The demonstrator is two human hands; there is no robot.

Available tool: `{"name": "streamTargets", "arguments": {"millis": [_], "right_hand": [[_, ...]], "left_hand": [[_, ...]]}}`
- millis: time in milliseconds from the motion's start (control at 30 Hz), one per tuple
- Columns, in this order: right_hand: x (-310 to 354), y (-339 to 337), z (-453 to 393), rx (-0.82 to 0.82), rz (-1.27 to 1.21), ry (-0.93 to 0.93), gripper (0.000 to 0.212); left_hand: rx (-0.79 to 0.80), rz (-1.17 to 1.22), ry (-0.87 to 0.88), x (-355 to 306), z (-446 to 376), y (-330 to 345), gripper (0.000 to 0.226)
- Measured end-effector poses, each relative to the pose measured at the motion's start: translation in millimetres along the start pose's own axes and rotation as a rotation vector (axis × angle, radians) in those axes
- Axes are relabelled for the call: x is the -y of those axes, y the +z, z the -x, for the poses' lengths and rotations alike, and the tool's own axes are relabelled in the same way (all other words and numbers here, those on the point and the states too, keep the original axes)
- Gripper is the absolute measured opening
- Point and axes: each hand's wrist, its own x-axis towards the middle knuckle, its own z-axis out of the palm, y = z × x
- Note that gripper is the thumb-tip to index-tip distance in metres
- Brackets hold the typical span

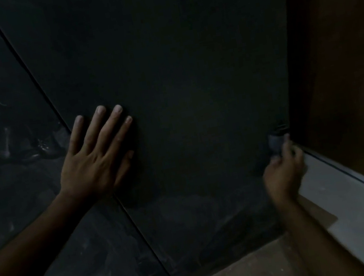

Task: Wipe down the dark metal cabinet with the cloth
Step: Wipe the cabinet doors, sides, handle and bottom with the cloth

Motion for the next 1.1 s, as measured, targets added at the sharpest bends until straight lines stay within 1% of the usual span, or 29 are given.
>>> {"name": "streamTargets", "arguments": {"millis": [33, 67, 100, 167, 200, 267, 367, 400, 433, 467, 500, 533, 567, 600, 633, 667, 700, 733, 767, 800, 867, 900, 933, 967, 1000, 1033, 1067, 1100], "right_hand": [[-1.4, -1.1, -6.4, -0.025, -0.016, 0.102, 0.056], [0.9, -0.4, 1.5, -0.032, -0.007, 0.103, 0.053], [3.6, 3.4, 19.1, -0.026, 0.001, 0.035, 0.052], [9.7, 12.8, 65.9, 0.055, -0.037, -0.126, 0.053], [10.8, 14.9, 80.9, 0.097, -0.056, -0.141, 0.055], [6.4, 17.3, 71.5, 0.131, -0.091, -0.034, 0.056], [1.5, 10.5, 18.2, 0.153, -0.151, 0.331, 0.052], [7.4, 8.9, 6.9, 0.137, -0.155, 0.350, 0.051], [16.1, 9.3, 5.9, 0.074, -0.140, 0.261, 0.051], [22.7, 12.5, 9.1, 0.015, -0.130, 0.112, 0.052], [27.3, 15.8, 16.1, 0.000, -0.135, -0.027, 0.053], [26.6, 19.1, 25.2, 0.042, -0.163, -0.087, 0.053], [18.3, 21.0, 33.3, 0.090, -0.160, -0.045, 0.052], [3.6, 25.4, 37.3, 0.146, -0.160, 0.077, 0.051], [-13.0, 23.9, 41.5, 0.218, -0.171, 0.270, 0.049], [-22.5, 23.0, 35.0, 0.178, -0.211, 0.466, 0.046], [-35.6, 27.1, 31.0, 0.139, -0.102, 0.467, 0.043], [-37.5, 28.7, 29.7, 0.187, -0.016, 0.476, 0.041], [-30.8, 26.7, 30.7, 0.223, -0.022, 0.474, 0.042], [-20.7, 27.6, 33.1, 0.198, -0.019, 0.405, 0.044], [-12.6, 38.8, 43.2, 0.033, -0.065, 0.289, 0.054], [-16.5, 42.2, 46.5, -0.020, -0.079, 0.260, 0.056], [-18.6, 38.9, 45.7, 0.050, -0.056, 0.287, 0.056], [-28.5, 35.5, 36.4, 0.257, -0.015, 0.234, 0.051], [-35.2, 29.1, 16.7, 0.596, -0.004, 0.216, 0.046], [-34.4, 18.8, 1.0, 0.929, 0.032, 0.111, 0.046], [-37.5, 12.2, -13.5, 1.223, -0.146, -0.194, 0.063], [-44.3, 13.2, -14.8, 1.383, -0.358, -0.359, 0.085]], "left_hand": [[0.003, -0.007, -0.004, -1.1, 0.3, 0.2, 0.068], [0.007, -0.011, -0.002, -2.6, 0.1, -0.2, 0.068], [0.010, -0.012, 0.002, -3.4, -0.8, -0.4, 0.068], [0.011, -0.010, 0.000, -2.1, -1.6, -1.5, 0.068], [0.011, -0.008, -0.002, -1.1, -1.3, -2.4, 0.068], [0.011, -0.017, 0.003, -0.3, -0.6, -3.6, 0.067], [0.010, -0.025, 0.004, -3.2, -0.6, -3.7, 0.067], [0.011, -0.025, -0.001, -3.8, -0.5, -3.7, 0.068], [0.013, -0.025, -0.003, -4.2, -0.6, -3.2, 0.068], [0.014, -0.024, -0.004, -4.1, -0.8, -2.4, 0.068], [0.016, -0.022, -0.005, -3.2, -0.8, -2.1, 0.068], [0.017, -0.017, -0.006, -2.4, -0.6, -2.1, 0.068], [0.017, -0.013, -0.006, -1.9, -0.3, -2.3, 0.068], [0.018, -0.013, -0.006, -1.7, 0.0, -2.8, 0.068], [0.019, -0.018, -0.007, -1.9, -0.2, -3.1, 0.068], [0.018, -0.025, -0.008, -2.2, -0.4, -3.1, 0.068], [0.016, -0.032, -0.005, -2.1, -0.4, -3.0, 0.068], [0.015, -0.037, -0.001, -2.2, -0.1, -2.8, 0.068], [0.014, -0.041, 0.001, -2.6, 0.5, -2.3, 0.068], [0.011, -0.046, 0.001, -2.7, 0.7, -1.5, 0.068], [0.010, -0.046, -0.006, -2.4, 0.8, -0.2, 0.068], [0.009, -0.043, -0.006, -2.0, 0.7, 0.6, 0.068], [0.008, -0.045, -0.004, -1.9, 1.0, 0.8, 0.069], [0.007, -0.049, -0.002, -1.8, 1.0, 0.8, 0.069], [0.007, -0.051, -0.001, -1.5, 1.1, 0.9, 0.069], [0.008, -0.051, -0.001, -1.4, 1.4, 1.0, 0.069], [0.007, -0.051, -0.002, -1.7, 1.8, 0.9, 0.069], [0.006, -0.052, -0.001, -2.3, 2.1, 0.8, 0.069]]}}
